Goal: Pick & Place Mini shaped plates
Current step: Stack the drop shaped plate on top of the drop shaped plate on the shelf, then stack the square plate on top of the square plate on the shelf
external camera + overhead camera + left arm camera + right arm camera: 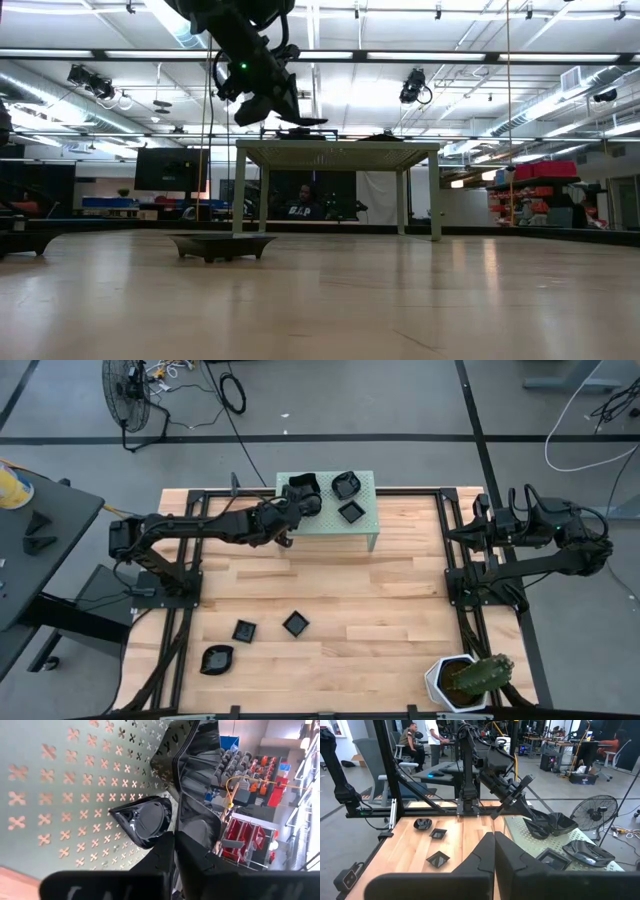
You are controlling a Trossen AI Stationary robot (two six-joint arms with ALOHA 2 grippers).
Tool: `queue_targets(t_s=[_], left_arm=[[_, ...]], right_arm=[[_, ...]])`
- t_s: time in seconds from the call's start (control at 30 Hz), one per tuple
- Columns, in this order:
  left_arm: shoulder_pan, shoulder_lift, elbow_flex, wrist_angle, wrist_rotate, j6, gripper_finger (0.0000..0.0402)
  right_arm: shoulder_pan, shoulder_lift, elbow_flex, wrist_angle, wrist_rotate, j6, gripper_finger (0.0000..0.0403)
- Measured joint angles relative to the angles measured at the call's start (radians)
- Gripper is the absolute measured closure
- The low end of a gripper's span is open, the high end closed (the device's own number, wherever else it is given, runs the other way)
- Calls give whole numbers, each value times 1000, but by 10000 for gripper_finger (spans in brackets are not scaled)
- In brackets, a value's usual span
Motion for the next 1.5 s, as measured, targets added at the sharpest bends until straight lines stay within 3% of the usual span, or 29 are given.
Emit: queue_targets(t_s=[0.43, 0.7, 1.0, 1.17, 1.5], left_arm=[[0, 0, 0, 3, 0, 26, 334], [0, 0, 0, 91, -17, 86, 301], [-32, -3, 0, 219, -62, 369, 296], [-69, -14, 0, 214, -7, 533, 296], [-133, -85, 0, 181, 78, 1014, 296]], right_arm=[[0, 0, 0, 0, 0, 0, 399], [0, 0, 0, 0, 0, 0, 399], [0, 0, 0, 0, 0, 0, 399], [0, 0, 0, 0, 0, 0, 399], [0, 0, 0, 0, 0, 0, 399]])
